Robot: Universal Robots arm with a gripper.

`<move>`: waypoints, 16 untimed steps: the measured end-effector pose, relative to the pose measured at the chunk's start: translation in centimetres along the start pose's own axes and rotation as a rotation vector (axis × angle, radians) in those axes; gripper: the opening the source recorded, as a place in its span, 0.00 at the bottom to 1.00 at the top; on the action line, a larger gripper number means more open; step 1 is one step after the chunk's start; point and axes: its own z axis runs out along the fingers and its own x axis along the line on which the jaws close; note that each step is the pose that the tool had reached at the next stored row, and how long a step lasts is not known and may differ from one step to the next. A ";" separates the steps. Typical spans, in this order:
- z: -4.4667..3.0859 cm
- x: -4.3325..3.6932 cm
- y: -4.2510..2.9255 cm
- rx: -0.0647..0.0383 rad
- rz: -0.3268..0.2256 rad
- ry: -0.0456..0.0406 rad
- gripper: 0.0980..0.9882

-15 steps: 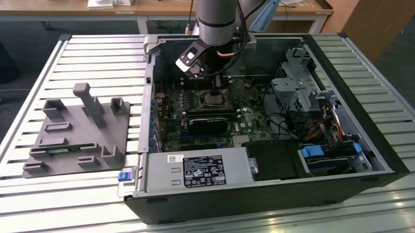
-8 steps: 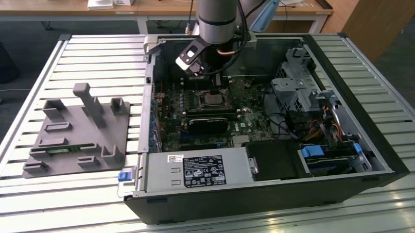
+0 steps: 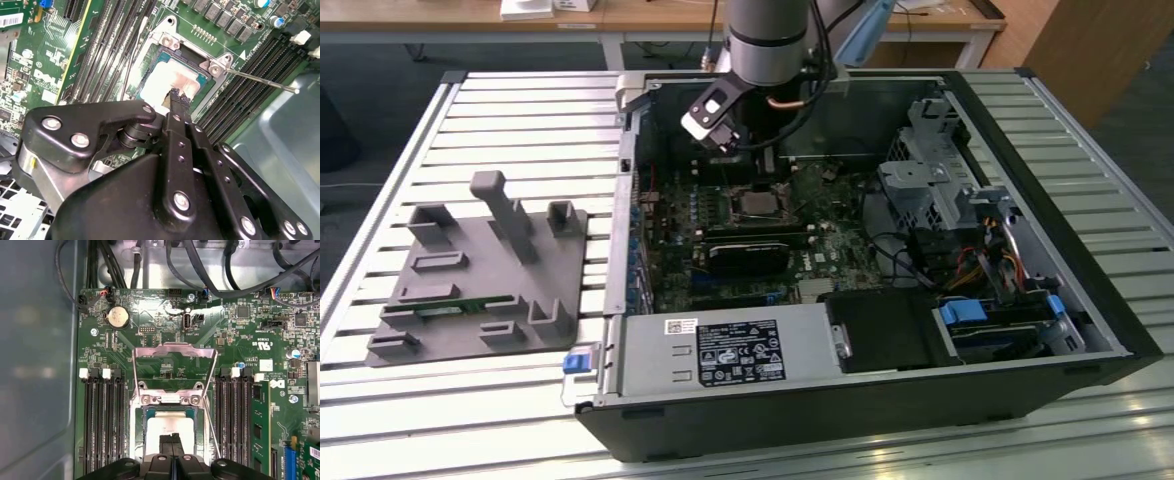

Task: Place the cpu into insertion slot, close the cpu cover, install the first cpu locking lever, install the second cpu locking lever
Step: 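Close the cpu cover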

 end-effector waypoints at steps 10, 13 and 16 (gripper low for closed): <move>-1.82 0.00 0.12 0.007 0.000 0.0001 0.01; -2.99 0.00 0.17 0.008 0.000 0.0022 0.01; -4.08 0.00 0.23 0.009 0.000 0.0061 0.01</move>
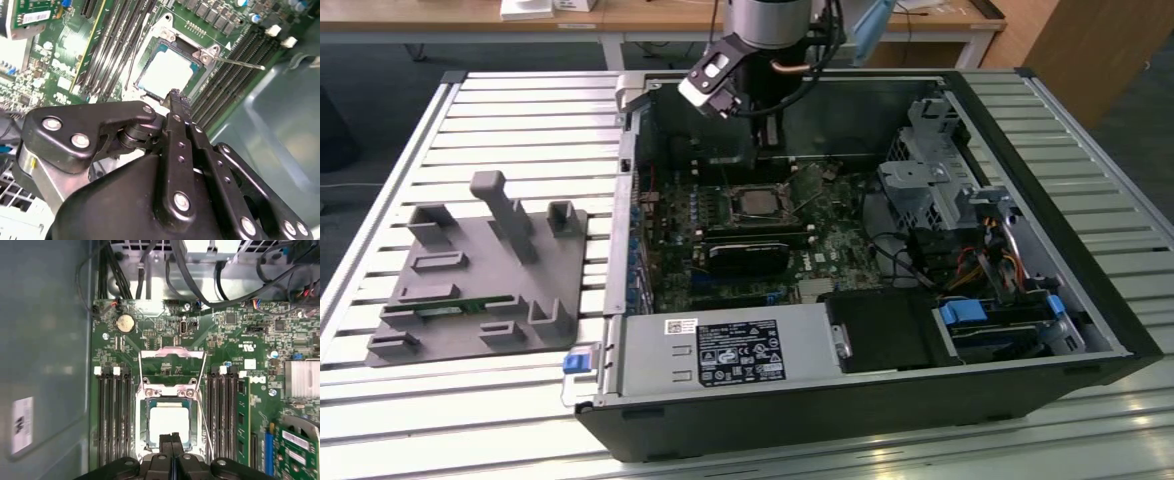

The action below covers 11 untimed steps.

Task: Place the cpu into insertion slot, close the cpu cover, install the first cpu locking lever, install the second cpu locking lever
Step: 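Close the cpu cover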

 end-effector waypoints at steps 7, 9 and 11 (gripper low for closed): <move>-0.42 -0.95 0.03 0.001 0.001 0.0063 0.01; -0.42 -1.16 0.10 0.001 0.001 0.0096 0.01; -0.39 -1.15 0.49 0.004 0.001 0.0205 0.01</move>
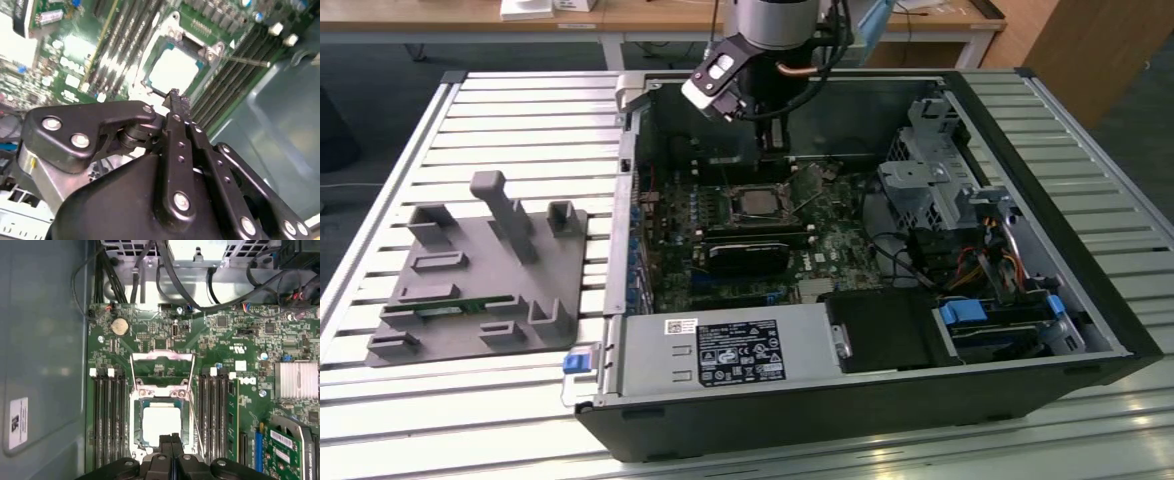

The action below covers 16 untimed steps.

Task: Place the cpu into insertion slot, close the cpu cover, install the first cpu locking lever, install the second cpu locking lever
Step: 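Close the cpu cover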

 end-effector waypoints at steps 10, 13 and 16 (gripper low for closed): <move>0.18 0.03 2.05 0.003 -0.002 0.0100 0.01; 0.19 0.03 2.39 0.003 -0.002 0.0100 0.01; 0.19 0.04 2.60 0.003 -0.009 0.0104 0.01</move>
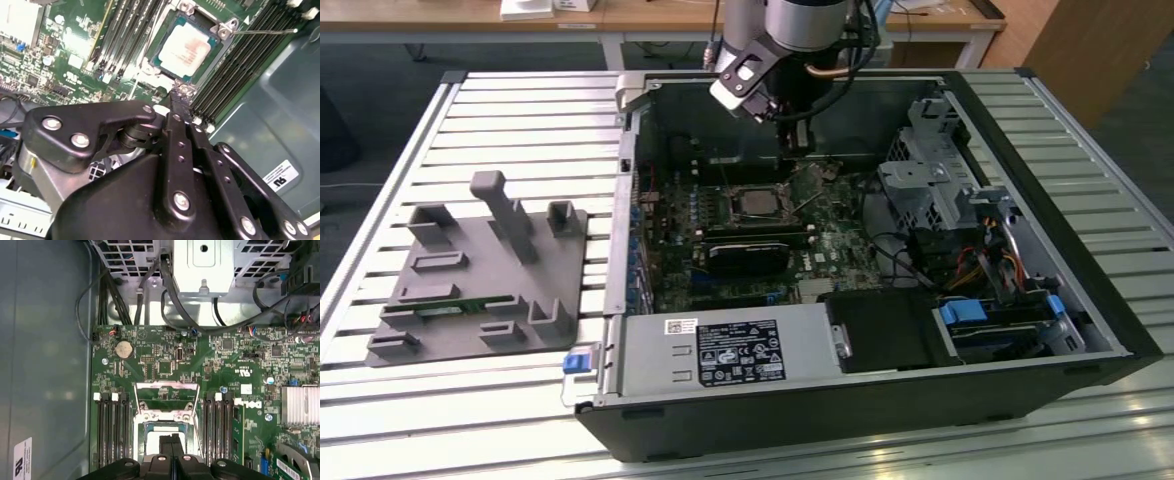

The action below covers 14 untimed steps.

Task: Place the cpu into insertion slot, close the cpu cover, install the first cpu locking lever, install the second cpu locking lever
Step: 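Close the cpu cover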

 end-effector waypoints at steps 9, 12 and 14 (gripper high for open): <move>0.13 0.01 1.90 0.001 -0.028 0.0008 0.01; 0.18 0.01 2.45 0.001 -0.028 0.0008 0.01; 0.22 0.01 2.78 0.001 -0.028 0.0008 0.01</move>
